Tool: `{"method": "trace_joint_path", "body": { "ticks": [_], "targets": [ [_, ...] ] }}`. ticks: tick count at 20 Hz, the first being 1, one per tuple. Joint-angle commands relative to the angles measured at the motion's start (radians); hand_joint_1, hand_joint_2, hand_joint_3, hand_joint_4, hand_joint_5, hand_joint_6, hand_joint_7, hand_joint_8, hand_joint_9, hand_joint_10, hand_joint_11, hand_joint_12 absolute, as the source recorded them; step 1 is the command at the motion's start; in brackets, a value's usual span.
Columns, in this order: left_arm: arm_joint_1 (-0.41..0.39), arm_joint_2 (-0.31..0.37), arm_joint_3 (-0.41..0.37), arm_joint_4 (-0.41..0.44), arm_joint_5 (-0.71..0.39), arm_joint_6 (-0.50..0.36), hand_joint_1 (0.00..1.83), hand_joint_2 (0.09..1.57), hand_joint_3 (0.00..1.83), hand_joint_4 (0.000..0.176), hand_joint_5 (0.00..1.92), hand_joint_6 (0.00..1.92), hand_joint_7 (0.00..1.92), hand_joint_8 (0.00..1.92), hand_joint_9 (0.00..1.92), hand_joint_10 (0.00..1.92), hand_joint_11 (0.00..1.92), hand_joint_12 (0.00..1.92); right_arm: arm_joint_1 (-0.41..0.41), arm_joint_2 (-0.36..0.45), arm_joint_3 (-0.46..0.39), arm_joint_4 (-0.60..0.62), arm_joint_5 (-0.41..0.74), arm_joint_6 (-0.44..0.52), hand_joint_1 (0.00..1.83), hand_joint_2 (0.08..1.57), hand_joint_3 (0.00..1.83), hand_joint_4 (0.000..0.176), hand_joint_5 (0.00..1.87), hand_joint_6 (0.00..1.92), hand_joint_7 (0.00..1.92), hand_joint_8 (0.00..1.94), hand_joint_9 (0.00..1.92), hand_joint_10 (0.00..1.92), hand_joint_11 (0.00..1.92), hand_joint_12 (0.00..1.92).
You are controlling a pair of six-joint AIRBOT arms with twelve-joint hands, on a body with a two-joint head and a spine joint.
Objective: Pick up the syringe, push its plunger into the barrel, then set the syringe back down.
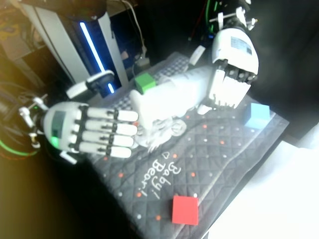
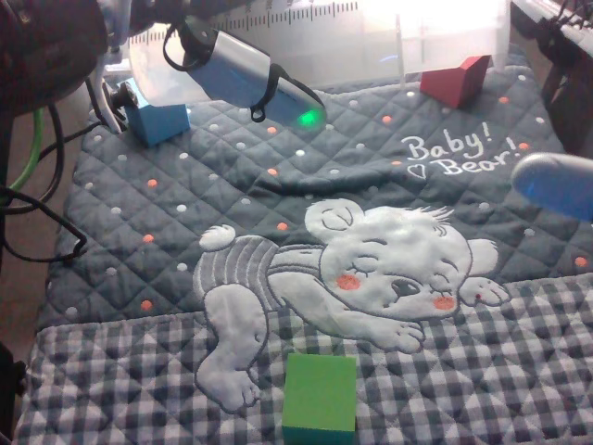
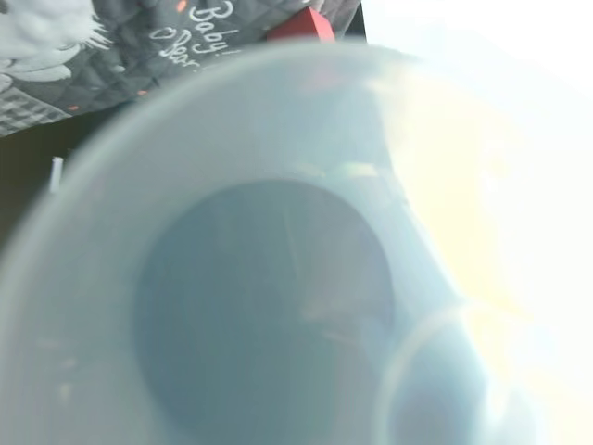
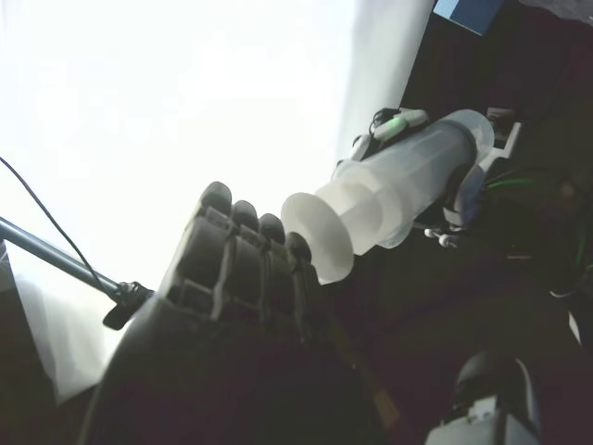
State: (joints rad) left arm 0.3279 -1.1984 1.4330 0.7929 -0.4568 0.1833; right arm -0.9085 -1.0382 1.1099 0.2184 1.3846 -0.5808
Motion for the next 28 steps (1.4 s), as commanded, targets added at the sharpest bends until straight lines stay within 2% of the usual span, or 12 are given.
{"method": "trace_joint_path", "body": {
  "ticks": [1, 11, 16, 19, 26, 28],
  "targets": [
    [-0.019, 0.004, -0.004, -0.046, -0.099, -0.014, 1.58, 1.15, 0.0, 0.0, 1.23, 1.92, 1.42, 1.92, 1.55, 1.92, 1.59, 1.92, 0.017, 0.0, 0.003, -0.012, 0.118, 0.006, 0.0, 0.82, 0.0, 0.0, 0.01, 0.0, 0.01, 0.0, 0.01, 0.0, 0.04, 0.0],
    [-0.019, -0.002, 0.001, -0.05, -0.093, -0.014, 1.58, 1.14, 0.0, 0.0, 1.21, 1.92, 1.41, 1.92, 1.55, 1.92, 1.59, 1.92, 0.051, -0.031, 0.009, -0.042, 0.09, 0.011, 0.0, 0.82, 0.0, 0.0, 0.0, 0.0, 0.0, 0.0, 0.0, 0.0, 0.02, 0.0],
    [-0.018, -0.008, 0.004, -0.051, -0.091, -0.016, 1.49, 1.17, 0.01, 0.0, 1.18, 1.92, 1.38, 1.92, 1.51, 1.92, 1.56, 1.92, 0.062, -0.05, 0.014, -0.049, 0.083, 0.018, 0.0, 0.85, 0.01, 0.0, 0.02, 0.01, 0.02, 0.01, 0.02, 0.01, 0.06, 0.02],
    [-0.018, -0.01, 0.008, -0.051, -0.086, -0.017, 1.59, 1.14, 0.0, 0.0, 1.14, 1.92, 1.38, 1.92, 1.53, 1.92, 1.57, 1.92, 0.068, -0.057, 0.016, -0.06, 0.079, 0.022, 0.0, 0.85, 0.0, 0.0, 0.03, 0.01, 0.03, 0.01, 0.03, 0.01, 0.06, 0.02],
    [-0.026, -0.019, 0.012, -0.044, -0.075, -0.019, 1.64, 1.13, 0.0, 0.0, 1.13, 1.92, 1.41, 1.92, 1.56, 1.92, 1.6, 1.92, 0.094, -0.078, 0.025, -0.084, 0.061, 0.028, 0.0, 0.83, 0.0, 0.0, 0.03, 0.0, 0.03, 0.0, 0.02, 0.0, 0.06, 0.02],
    [-0.025, -0.03, 0.024, -0.044, -0.068, -0.024, 1.57, 1.14, 0.0, 0.0, 1.17, 1.92, 1.44, 1.92, 1.57, 1.92, 1.59, 1.92, 0.103, -0.08, 0.026, -0.098, 0.055, 0.032, 0.0, 0.8, 0.0, 0.0, 0.03, 0.0, 0.04, 0.01, 0.02, 0.0, 0.06, 0.02]
  ]
}}
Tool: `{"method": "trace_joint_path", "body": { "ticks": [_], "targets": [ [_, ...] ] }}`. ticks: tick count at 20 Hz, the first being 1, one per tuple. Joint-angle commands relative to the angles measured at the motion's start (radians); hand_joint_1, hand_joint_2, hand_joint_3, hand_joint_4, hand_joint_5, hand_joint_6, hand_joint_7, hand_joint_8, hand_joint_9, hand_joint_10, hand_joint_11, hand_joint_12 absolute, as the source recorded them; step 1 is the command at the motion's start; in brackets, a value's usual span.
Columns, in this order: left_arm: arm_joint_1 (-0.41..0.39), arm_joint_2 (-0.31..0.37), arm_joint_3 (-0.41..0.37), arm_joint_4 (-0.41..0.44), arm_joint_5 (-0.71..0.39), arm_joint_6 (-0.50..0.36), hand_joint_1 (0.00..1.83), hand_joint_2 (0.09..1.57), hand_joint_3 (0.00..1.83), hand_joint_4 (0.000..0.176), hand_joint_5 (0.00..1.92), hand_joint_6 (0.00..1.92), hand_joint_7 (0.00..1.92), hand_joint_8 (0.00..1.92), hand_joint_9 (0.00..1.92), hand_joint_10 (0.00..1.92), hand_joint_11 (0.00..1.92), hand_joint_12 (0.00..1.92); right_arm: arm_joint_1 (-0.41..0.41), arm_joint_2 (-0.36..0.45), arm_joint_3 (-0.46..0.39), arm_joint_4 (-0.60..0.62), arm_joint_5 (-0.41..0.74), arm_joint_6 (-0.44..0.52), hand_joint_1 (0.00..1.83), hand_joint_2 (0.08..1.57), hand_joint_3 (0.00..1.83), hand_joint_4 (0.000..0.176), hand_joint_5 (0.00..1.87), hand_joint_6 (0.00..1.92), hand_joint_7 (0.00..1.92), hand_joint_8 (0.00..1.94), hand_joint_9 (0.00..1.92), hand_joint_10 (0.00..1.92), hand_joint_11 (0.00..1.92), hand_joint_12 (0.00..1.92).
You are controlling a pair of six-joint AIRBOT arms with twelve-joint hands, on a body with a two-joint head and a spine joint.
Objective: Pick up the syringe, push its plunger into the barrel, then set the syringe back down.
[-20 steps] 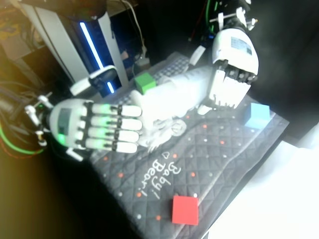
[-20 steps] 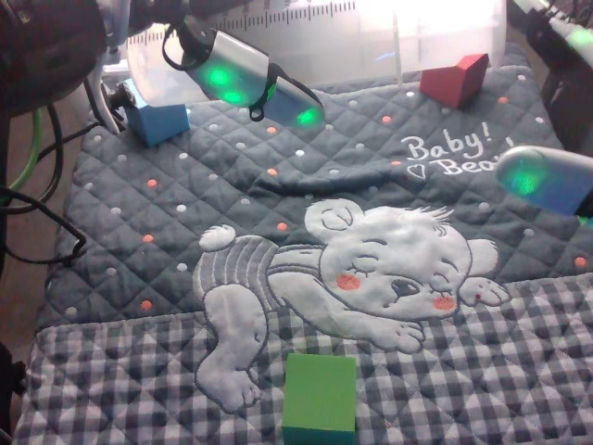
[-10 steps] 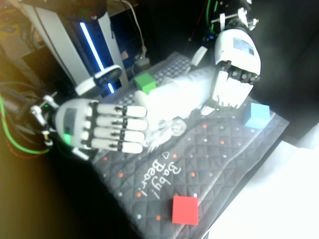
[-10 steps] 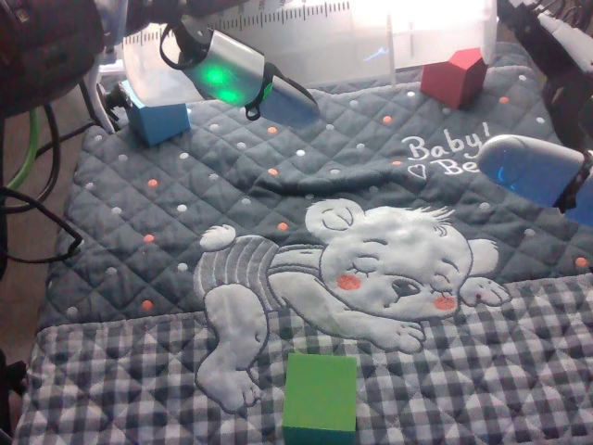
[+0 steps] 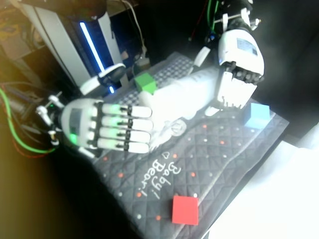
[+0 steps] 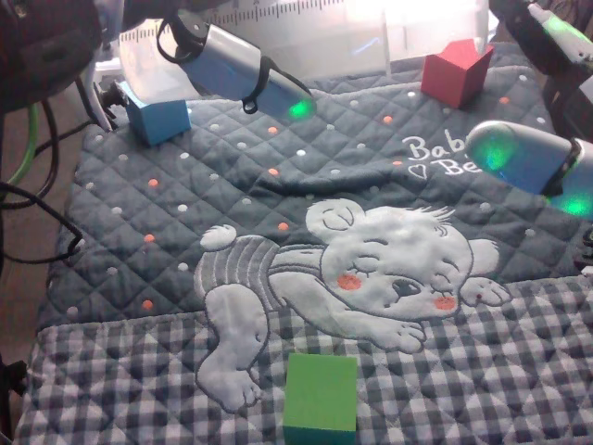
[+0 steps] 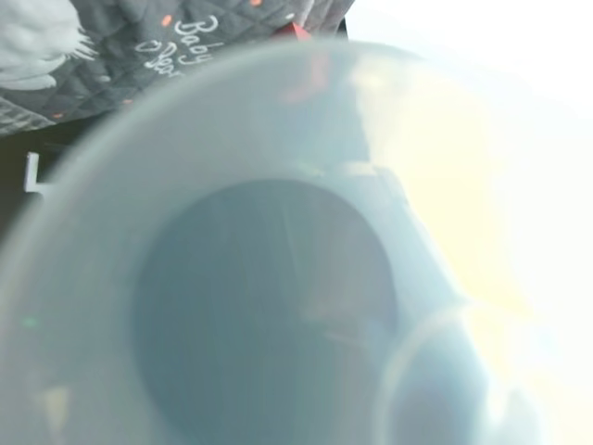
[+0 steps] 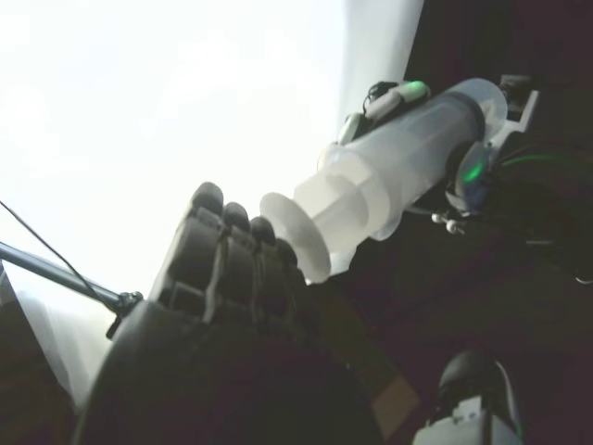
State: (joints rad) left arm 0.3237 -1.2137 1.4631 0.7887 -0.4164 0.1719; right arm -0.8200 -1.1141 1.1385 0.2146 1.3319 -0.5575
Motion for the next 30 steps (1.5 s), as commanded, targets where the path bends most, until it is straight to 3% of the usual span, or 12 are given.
{"method": "trace_joint_path", "body": {
  "ticks": [1, 3, 4, 5, 7, 8, 9, 14, 15, 17, 20, 30],
  "targets": [
    [-0.02, -0.018, -0.001, -0.04, -0.109, -0.02, 1.59, 1.14, 0.0, 0.0, 1.2, 1.92, 1.43, 1.92, 1.56, 1.92, 1.6, 1.92, 0.018, -0.005, -0.002, -0.097, 0.105, 0.009, 0.0, 0.81, 0.0, 0.0, 0.04, 0.01, 0.06, 0.01, 0.03, 0.0, 0.07, 0.02],
    [-0.021, -0.022, 0.001, -0.04, -0.109, -0.021, 1.54, 1.15, 0.0, 0.0, 1.06, 1.92, 1.4, 1.92, 1.56, 1.92, 1.59, 1.92, 0.021, -0.008, 0.0, -0.1, 0.101, 0.009, 0.0, 0.82, 0.0, 0.0, 0.06, 0.01, 0.06, 0.01, 0.03, 0.0, 0.06, 0.02],
    [-0.025, -0.023, 0.001, -0.04, -0.112, -0.021, 1.51, 1.17, 0.01, 0.0, 0.83, 1.92, 1.36, 1.92, 1.54, 1.92, 1.56, 1.92, 0.022, -0.009, 0.001, -0.101, 0.098, 0.009, 0.0, 0.81, 0.0, 0.0, 0.06, 0.01, 0.06, 0.01, 0.03, 0.0, 0.07, 0.02],
    [-0.027, -0.023, 0.001, -0.039, -0.112, -0.021, 1.54, 1.16, 0.0, 0.003, 0.85, 1.92, 1.36, 1.92, 1.54, 1.92, 1.57, 1.92, 0.023, -0.011, 0.001, -0.102, 0.096, 0.009, 0.0, 0.81, 0.0, 0.0, 0.05, 0.01, 0.05, 0.01, 0.02, 0.0, 0.05, 0.01],
    [-0.029, -0.025, 0.0, -0.038, -0.112, -0.021, 1.55, 1.15, 0.0, 0.066, 0.84, 1.92, 1.37, 1.92, 1.55, 1.92, 1.57, 1.92, 0.026, -0.013, 0.001, -0.107, 0.092, 0.009, 0.0, 0.82, 0.0, 0.0, 0.06, 0.01, 0.07, 0.01, 0.04, 0.01, 0.08, 0.02],
    [-0.03, -0.026, 0.0, -0.036, -0.112, -0.021, 1.54, 1.15, 0.0, 0.088, 0.9, 1.92, 1.38, 1.92, 1.56, 1.92, 1.57, 1.92, 0.028, -0.014, 0.002, -0.109, 0.091, 0.009, 0.0, 0.83, 0.0, 0.0, 0.06, 0.01, 0.08, 0.01, 0.04, 0.01, 0.09, 0.03],
    [-0.031, -0.028, 0.001, -0.035, -0.112, -0.021, 1.54, 1.14, 0.0, 0.032, 0.81, 1.92, 1.36, 1.92, 1.56, 1.92, 1.57, 1.92, 0.029, -0.015, 0.002, -0.11, 0.09, 0.009, 0.0, 0.83, 0.0, 0.0, 0.07, 0.01, 0.08, 0.01, 0.05, 0.01, 0.09, 0.03],
    [-0.038, -0.033, 0.0, -0.024, -0.111, -0.021, 1.58, 1.13, 0.0, 0.053, 0.87, 1.92, 1.37, 1.92, 1.55, 1.92, 1.57, 1.92, 0.034, -0.017, 0.003, -0.116, 0.09, 0.009, 0.0, 0.85, 0.01, 0.0, 0.07, 0.0, 0.07, 0.0, 0.04, 0.01, 0.09, 0.03],
    [-0.039, -0.034, 0.0, -0.022, -0.111, -0.021, 1.56, 1.14, 0.0, 0.061, 0.99, 1.92, 1.41, 1.92, 1.57, 1.92, 1.58, 1.92, 0.034, -0.018, 0.004, -0.116, 0.09, 0.009, 0.0, 0.85, 0.01, 0.0, 0.07, 0.01, 0.07, 0.0, 0.04, 0.01, 0.09, 0.02],
    [-0.043, -0.035, 0.0, -0.018, -0.111, -0.022, 1.5, 1.15, 0.0, 0.061, 0.94, 1.92, 1.44, 1.92, 1.59, 1.92, 1.58, 1.92, 0.036, -0.021, 0.005, -0.118, 0.087, 0.009, 0.0, 0.85, 0.01, 0.0, 0.07, 0.0, 0.07, 0.0, 0.04, 0.0, 0.08, 0.02],
    [-0.048, -0.04, 0.0, -0.011, -0.111, -0.022, 1.54, 1.14, 0.0, 0.067, 1.22, 1.92, 1.51, 1.92, 1.63, 1.92, 1.62, 1.92, 0.037, -0.022, 0.006, -0.12, 0.085, 0.009, 0.0, 0.82, 0.0, 0.0, 0.09, 0.01, 0.08, 0.01, 0.04, 0.0, 0.07, 0.02],
    [-0.057, -0.049, 0.0, 0.008, -0.108, -0.029, 1.51, 1.14, 0.0, 0.064, 1.25, 1.92, 1.52, 1.92, 1.61, 1.92, 1.6, 1.92, 0.042, -0.027, 0.009, -0.124, 0.08, 0.009, 0.0, 0.8, 0.0, 0.0, 0.07, 0.0, 0.06, 0.0, 0.03, 0.0, 0.06, 0.01]
  ]
}}
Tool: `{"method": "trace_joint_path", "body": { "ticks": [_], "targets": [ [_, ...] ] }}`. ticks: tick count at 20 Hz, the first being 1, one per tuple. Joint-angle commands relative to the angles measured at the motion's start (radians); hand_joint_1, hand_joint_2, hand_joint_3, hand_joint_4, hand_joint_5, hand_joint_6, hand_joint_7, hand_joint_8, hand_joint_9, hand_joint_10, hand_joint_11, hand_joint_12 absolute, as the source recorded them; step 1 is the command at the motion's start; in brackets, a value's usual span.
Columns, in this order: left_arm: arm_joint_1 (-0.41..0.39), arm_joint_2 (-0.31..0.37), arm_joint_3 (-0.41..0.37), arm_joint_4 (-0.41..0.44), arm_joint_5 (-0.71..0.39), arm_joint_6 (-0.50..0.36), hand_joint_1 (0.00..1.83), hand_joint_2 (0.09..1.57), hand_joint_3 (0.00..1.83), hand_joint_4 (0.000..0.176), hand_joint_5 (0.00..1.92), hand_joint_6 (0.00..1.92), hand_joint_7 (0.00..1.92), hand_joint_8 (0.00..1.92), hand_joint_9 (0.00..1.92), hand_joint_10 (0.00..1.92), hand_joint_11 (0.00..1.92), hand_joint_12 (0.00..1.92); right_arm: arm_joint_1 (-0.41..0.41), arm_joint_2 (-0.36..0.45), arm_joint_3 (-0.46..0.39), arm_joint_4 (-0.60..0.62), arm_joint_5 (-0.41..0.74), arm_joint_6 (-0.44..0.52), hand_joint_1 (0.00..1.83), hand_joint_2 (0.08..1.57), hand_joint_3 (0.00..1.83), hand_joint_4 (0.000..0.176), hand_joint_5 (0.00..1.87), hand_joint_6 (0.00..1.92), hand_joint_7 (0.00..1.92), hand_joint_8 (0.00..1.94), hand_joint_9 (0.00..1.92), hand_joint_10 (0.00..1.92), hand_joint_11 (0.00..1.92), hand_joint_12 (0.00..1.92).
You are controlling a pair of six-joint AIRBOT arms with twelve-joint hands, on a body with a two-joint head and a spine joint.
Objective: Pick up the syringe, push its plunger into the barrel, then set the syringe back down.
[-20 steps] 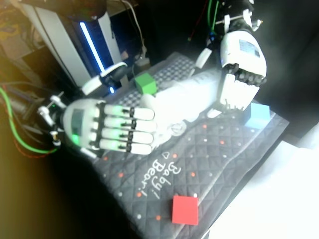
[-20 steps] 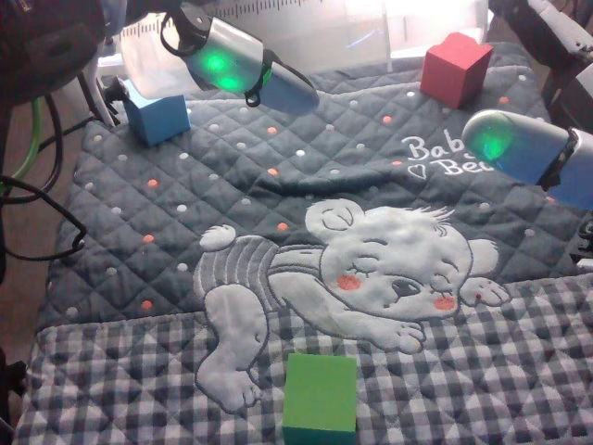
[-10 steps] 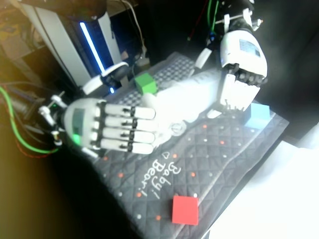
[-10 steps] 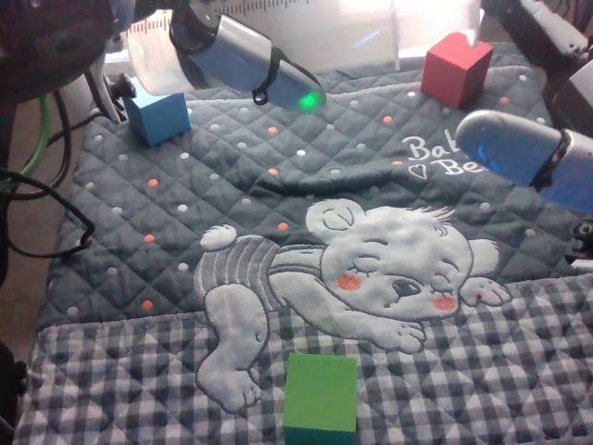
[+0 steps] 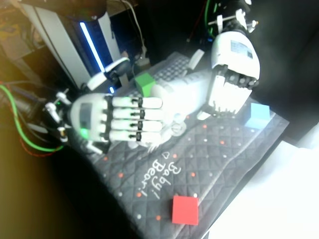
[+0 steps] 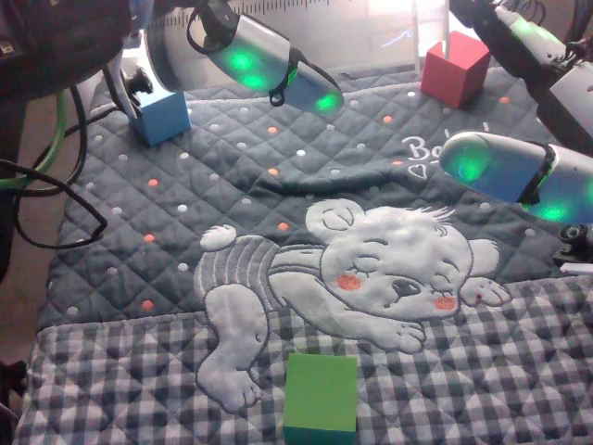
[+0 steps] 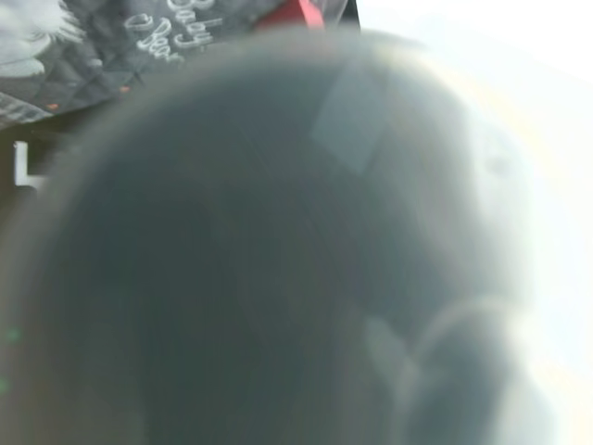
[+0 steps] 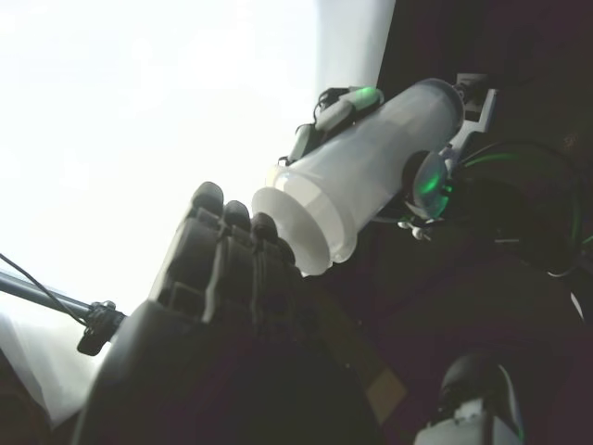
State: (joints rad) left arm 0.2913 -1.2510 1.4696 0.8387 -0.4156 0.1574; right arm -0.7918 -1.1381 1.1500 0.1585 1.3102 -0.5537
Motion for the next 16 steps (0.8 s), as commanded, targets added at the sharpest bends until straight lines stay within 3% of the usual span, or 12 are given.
{"method": "trace_joint_path", "body": {
  "ticks": [1, 6, 7, 8, 10, 12, 16],
  "targets": [
    [-0.024, -0.011, -0.007, -0.037, -0.106, -0.014, 1.51, 1.14, 0.0, 0.063, 1.26, 1.92, 1.52, 1.92, 1.61, 1.92, 1.6, 1.92, 0.014, -0.002, -0.003, -0.068, 0.102, 0.006, 0.0, 0.8, 0.0, 0.0, 0.08, 0.01, 0.09, 0.01, 0.05, 0.01, 0.09, 0.02],
    [-0.017, 0.008, -0.005, -0.014, -0.083, -0.035, 1.52, 1.14, 0.0, 0.041, 1.22, 1.92, 1.5, 1.92, 1.62, 1.92, 1.63, 1.92, 0.014, 0.03, -0.008, -0.068, 0.102, 0.02, 0.0, 0.89, 0.03, 0.0, 0.05, 0.0, 0.05, 0.0, 0.04, 0.0, 0.08, 0.02],
    [-0.017, 0.013, -0.006, -0.01, -0.081, -0.038, 1.52, 1.15, 0.0, 0.042, 1.12, 1.92, 1.47, 1.92, 1.61, 1.92, 1.63, 1.92, 0.013, 0.035, -0.009, -0.068, 0.102, 0.02, 0.0, 0.92, 0.02, 0.0, 0.04, 0.0, 0.05, 0.0, 0.03, 0.0, 0.07, 0.01],
    [-0.017, 0.019, -0.006, -0.006, -0.078, -0.042, 1.53, 1.14, 0.0, 0.0, 0.75, 1.92, 1.38, 1.92, 1.57, 1.92, 1.58, 1.92, 0.013, 0.042, -0.01, -0.068, 0.102, 0.02, 0.0, 0.94, 0.02, 0.0, 0.03, 0.0, 0.03, 0.0, 0.0, 0.0, 0.05, 0.0],
    [-0.017, 0.034, -0.007, 0.015, -0.07, -0.067, 1.56, 1.15, 0.0, 0.0, 0.65, 1.92, 1.32, 1.92, 1.53, 1.92, 1.56, 1.92, 0.011, 0.062, -0.014, -0.066, 0.097, 0.02, 0.0, 0.93, 0.01, 0.0, 0.02, 0.0, 0.01, 0.0, 0.0, 0.0, 0.03, 0.0],
    [-0.012, 0.052, -0.014, 0.016, -0.061, -0.069, 1.57, 1.14, 0.0, 0.016, 1.24, 1.92, 1.44, 1.92, 1.57, 1.92, 1.61, 1.92, 0.002, 0.095, -0.019, -0.061, 0.094, 0.02, 0.0, 0.95, 0.01, 0.0, 0.02, 0.0, 0.02, 0.0, 0.0, 0.0, 0.05, 0.01],
    [-0.006, 0.057, -0.018, 0.025, -0.054, -0.07, 1.52, 1.15, 0.0, 0.0, 1.22, 1.92, 1.46, 1.92, 1.59, 1.92, 1.62, 1.92, -0.006, 0.149, -0.027, -0.058, 0.092, 0.02, 0.0, 0.9, 0.0, 0.0, 0.04, 0.01, 0.03, 0.01, 0.01, 0.0, 0.07, 0.02]
  ]
}}
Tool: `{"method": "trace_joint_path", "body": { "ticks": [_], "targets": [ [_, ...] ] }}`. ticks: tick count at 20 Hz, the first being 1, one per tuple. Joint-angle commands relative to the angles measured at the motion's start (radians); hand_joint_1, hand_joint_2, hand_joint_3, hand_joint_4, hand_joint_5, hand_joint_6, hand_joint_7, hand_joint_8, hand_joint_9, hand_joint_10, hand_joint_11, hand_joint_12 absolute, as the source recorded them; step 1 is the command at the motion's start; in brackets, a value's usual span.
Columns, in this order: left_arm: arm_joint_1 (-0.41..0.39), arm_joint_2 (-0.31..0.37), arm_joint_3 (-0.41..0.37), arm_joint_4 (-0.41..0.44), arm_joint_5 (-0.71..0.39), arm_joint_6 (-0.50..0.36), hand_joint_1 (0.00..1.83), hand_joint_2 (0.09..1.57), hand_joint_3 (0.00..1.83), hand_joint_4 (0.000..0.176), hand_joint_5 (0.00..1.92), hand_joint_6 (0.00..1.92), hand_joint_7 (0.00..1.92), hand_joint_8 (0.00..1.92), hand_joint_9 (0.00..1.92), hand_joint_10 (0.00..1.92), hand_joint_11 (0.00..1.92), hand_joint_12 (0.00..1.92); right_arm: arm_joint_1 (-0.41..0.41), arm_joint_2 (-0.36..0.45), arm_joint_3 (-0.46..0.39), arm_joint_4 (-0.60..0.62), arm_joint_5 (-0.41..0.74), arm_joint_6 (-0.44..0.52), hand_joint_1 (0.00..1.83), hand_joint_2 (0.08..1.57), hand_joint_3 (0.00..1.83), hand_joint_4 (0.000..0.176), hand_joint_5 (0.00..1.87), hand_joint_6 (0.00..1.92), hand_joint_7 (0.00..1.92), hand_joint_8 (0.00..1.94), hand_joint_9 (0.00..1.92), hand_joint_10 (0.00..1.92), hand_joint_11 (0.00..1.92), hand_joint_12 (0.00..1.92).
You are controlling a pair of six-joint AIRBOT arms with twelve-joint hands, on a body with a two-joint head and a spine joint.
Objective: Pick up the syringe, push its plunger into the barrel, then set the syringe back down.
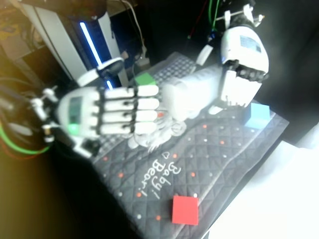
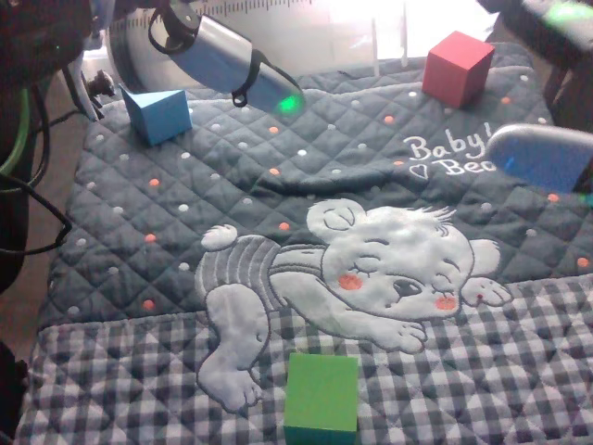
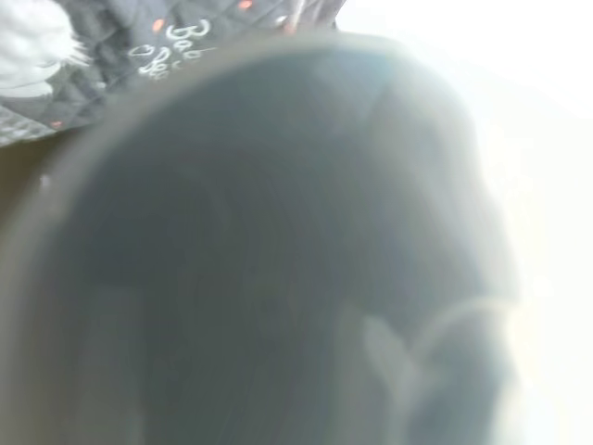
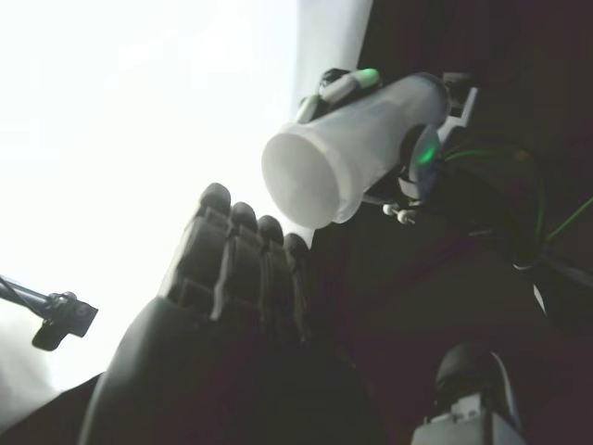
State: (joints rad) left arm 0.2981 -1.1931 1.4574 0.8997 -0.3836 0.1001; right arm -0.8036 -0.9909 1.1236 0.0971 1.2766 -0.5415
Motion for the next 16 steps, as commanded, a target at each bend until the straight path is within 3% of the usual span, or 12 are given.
{"method": "trace_joint_path", "body": {
  "ticks": [1, 6, 9, 11, 12, 13, 15, 16],
  "targets": [
    [-0.011, -0.001, -0.006, -0.033, -0.085, -0.015, 1.53, 1.15, 0.0, 0.0, 1.21, 1.92, 1.45, 1.92, 1.57, 1.92, 1.61, 1.92, 0.005, 0.017, -0.003, 0.003, 0.125, 0.006, 0.0, 0.89, 0.0, 0.0, 0.05, 0.01, 0.04, 0.01, 0.02, 0.01, 0.07, 0.02],
    [-0.005, -0.003, -0.008, 0.023, -0.067, -0.054, 1.58, 1.13, 0.0, 0.0, 1.19, 1.92, 1.43, 1.92, 1.52, 1.92, 1.52, 1.92, 0.005, 0.075, -0.03, 0.003, 0.126, -0.039, 0.05, 0.84, 0.0, 0.0, 0.06, 0.0, 0.06, 0.0, 0.02, 0.0, 0.05, 0.0],
    [-0.003, -0.003, -0.009, 0.041, -0.049, -0.054, 1.6, 1.12, 0.0, 0.0, 1.17, 1.92, 1.42, 1.92, 1.51, 1.92, 1.51, 1.92, 0.005, 0.079, -0.03, 0.008, 0.127, -0.054, 0.06, 0.89, 0.01, 0.0, 0.07, 0.01, 0.07, 0.01, 0.03, 0.01, 0.04, 0.0],
    [0.003, -0.005, -0.013, 0.059, -0.032, -0.054, 1.53, 1.14, 0.0, 0.0, 1.21, 1.92, 1.47, 1.92, 1.44, 1.92, 0.91, 1.92, 0.005, 0.079, -0.03, 0.013, 0.128, -0.058, 0.07, 0.85, 0.0, 0.0, 0.09, 0.01, 0.07, 0.0, 0.03, 0.0, 0.04, 0.0],
    [0.008, -0.009, -0.011, 0.06, -0.027, -0.054, 1.53, 1.14, 0.0, 0.0, 1.21, 1.92, 1.47, 1.92, 1.44, 1.92, 0.91, 1.92, 0.005, 0.079, -0.03, 0.013, 0.129, -0.058, 0.07, 0.85, 0.0, 0.0, 0.09, 0.01, 0.07, 0.0, 0.03, 0.0, 0.04, 0.0],
    [0.012, -0.015, -0.01, 0.065, -0.02, -0.054, 1.51, 1.13, 0.0, 0.0, 1.22, 1.92, 1.44, 1.92, 1.43, 1.92, 1.05, 1.92, 0.005, 0.079, -0.031, 0.013, 0.13, -0.058, 0.1, 0.83, 0.0, 0.0, 0.07, 0.0, 0.06, 0.0, 0.02, 0.0, 0.04, 0.0],
    [0.016, -0.028, -0.01, 0.098, -0.004, -0.054, 1.48, 1.14, 0.0, 0.0, 1.22, 1.92, 1.41, 1.92, 1.39, 1.92, 1.05, 1.92, 0.005, 0.079, -0.032, 0.014, 0.131, -0.058, 0.1, 0.83, 0.0, 0.0, 0.07, 0.0, 0.06, 0.0, 0.03, 0.0, 0.06, 0.01],
    [0.017, -0.034, -0.01, 0.114, 0.006, -0.054, 1.52, 1.14, 0.0, 0.0, 1.17, 1.92, 1.4, 1.92, 1.44, 1.92, 1.28, 1.92, 0.005, 0.078, -0.032, 0.014, 0.131, -0.058, 0.06, 0.85, 0.0, 0.0, 0.07, 0.0, 0.06, 0.0, 0.03, 0.0, 0.05, 0.01]
  ]
}}
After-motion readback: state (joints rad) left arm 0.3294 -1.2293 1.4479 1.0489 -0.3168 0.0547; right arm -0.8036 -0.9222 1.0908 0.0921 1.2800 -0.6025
